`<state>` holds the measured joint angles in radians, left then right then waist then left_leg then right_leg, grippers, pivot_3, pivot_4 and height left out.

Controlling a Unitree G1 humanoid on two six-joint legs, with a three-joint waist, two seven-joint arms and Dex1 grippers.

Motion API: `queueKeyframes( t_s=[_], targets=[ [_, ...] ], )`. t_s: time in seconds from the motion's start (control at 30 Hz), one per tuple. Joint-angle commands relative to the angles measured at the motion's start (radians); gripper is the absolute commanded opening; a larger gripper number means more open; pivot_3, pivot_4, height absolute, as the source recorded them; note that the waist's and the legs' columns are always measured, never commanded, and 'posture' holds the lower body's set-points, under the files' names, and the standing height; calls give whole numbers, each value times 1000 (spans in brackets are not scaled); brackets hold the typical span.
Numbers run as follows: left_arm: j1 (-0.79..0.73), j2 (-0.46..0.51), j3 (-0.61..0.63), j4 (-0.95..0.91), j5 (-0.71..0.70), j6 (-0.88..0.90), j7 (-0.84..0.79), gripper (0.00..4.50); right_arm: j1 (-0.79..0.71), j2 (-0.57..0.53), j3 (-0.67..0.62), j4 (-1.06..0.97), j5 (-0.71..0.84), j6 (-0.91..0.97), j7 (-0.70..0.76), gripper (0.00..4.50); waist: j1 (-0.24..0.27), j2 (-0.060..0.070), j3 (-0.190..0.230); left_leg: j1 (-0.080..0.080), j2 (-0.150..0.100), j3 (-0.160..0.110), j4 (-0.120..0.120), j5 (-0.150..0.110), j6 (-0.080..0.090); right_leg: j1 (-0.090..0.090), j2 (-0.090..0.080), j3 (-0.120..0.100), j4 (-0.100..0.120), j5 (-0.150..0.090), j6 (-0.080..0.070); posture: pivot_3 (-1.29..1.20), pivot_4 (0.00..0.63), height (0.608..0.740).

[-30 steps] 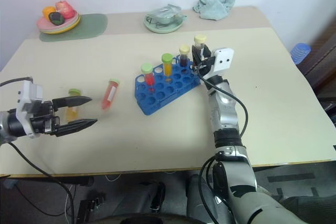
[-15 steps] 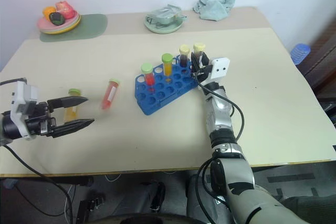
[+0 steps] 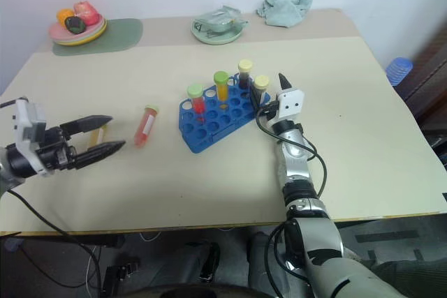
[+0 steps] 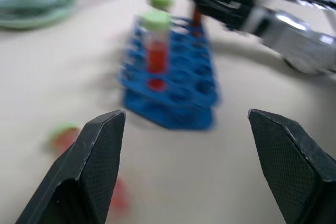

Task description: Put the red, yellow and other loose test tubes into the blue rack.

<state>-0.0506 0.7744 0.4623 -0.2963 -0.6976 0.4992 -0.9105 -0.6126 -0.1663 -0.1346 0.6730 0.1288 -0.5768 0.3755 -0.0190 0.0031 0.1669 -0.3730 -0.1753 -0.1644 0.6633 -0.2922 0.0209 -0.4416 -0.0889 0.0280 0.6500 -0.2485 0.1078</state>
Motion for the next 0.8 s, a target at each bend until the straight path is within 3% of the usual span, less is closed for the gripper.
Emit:
queueKeyframes(
  t_s=[0.03,0.2,0.37,0.53,0.8],
  targets=[
    [-34,-25,40,-65,26,55,202,3820,44,-127,37,-317,94,256,154,4280,2,0,0,0,0,0,0,0,0,0,-1,1,0,0,0,0,150,740],
    [-139,-29,-5,-89,104,178,456,3820,132,-382,48,-710,255,771,299,4280,15,-1,0,-2,0,0,0,0,1,0,-2,1,-1,0,0,0,150,740],
    [-316,-27,-68,-33,91,366,577,3820,137,-582,59,-933,399,1043,474,4280,11,-2,0,-2,0,0,0,-1,1,0,-2,1,-2,0,0,0,150,740],
    [-593,3,-159,116,84,809,686,3820,-33,-647,132,-912,441,1109,659,4280,5,-4,1,-2,1,0,1,-1,1,0,-2,0,-1,0,1,0,150,740],
    [-922,30,-320,418,161,1109,679,3820,-228,-610,234,-797,381,1074,802,4280,9,-9,3,-4,0,0,2,-2,2,-1,-4,-2,-3,0,1,0,150,740]
  ],
)
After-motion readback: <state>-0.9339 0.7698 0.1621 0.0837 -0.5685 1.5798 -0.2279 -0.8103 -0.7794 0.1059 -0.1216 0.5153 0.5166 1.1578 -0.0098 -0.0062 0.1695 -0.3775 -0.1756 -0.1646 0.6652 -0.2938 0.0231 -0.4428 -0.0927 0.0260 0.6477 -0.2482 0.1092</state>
